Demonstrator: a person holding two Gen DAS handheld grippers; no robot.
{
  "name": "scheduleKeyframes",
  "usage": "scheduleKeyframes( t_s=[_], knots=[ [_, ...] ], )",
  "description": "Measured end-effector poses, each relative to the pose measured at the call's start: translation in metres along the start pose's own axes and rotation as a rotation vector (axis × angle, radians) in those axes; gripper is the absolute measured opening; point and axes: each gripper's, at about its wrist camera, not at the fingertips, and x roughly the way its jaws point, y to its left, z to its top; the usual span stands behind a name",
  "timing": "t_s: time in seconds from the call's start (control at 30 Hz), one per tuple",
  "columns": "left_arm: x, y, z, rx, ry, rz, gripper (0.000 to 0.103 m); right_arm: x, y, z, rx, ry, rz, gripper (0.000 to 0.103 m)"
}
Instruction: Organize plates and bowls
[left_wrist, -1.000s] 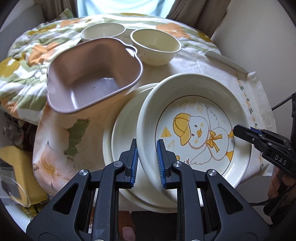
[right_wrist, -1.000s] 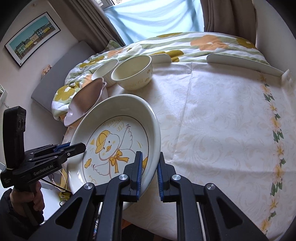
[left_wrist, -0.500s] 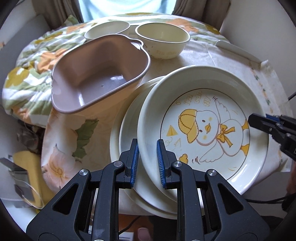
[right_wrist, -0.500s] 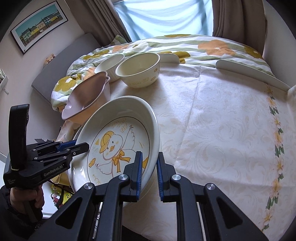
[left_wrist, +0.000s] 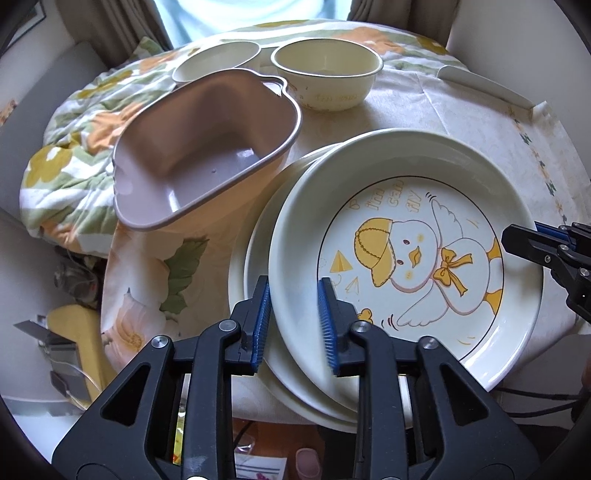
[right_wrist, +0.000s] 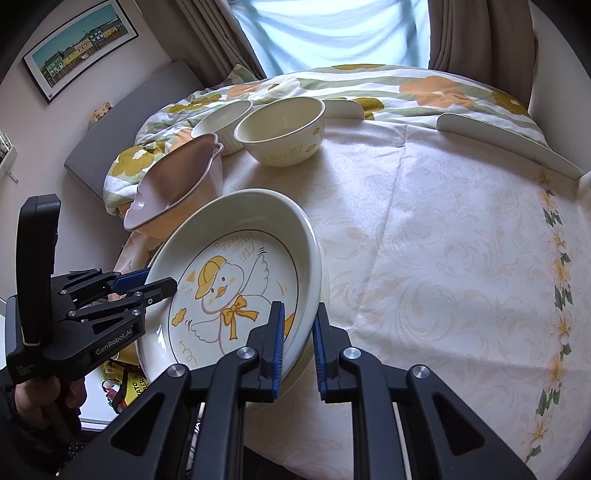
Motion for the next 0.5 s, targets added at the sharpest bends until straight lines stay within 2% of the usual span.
scheduleKeyframes(
  t_s=[0.13, 0.2, 0.5],
  knots=[
    [-0.001, -0.003, -0.001, -0.006, 0.005, -0.042, 0.051, 0.001, 0.003, 0.000, -0.005, 0.002, 0.004, 0.014],
    [-0.001, -0.006, -0.002, -0.003, -0.001, -0.036, 0.054, 0.001, 0.005, 0.001, -0.016, 0.002, -0.002, 0.014],
    [-0.002, -0.008, -0.003, -0.012, 0.009, -0.034, 0.055, 0.003, 0.011, 0.002, -0.076, 0.002, -0.058, 0.014]
  ],
)
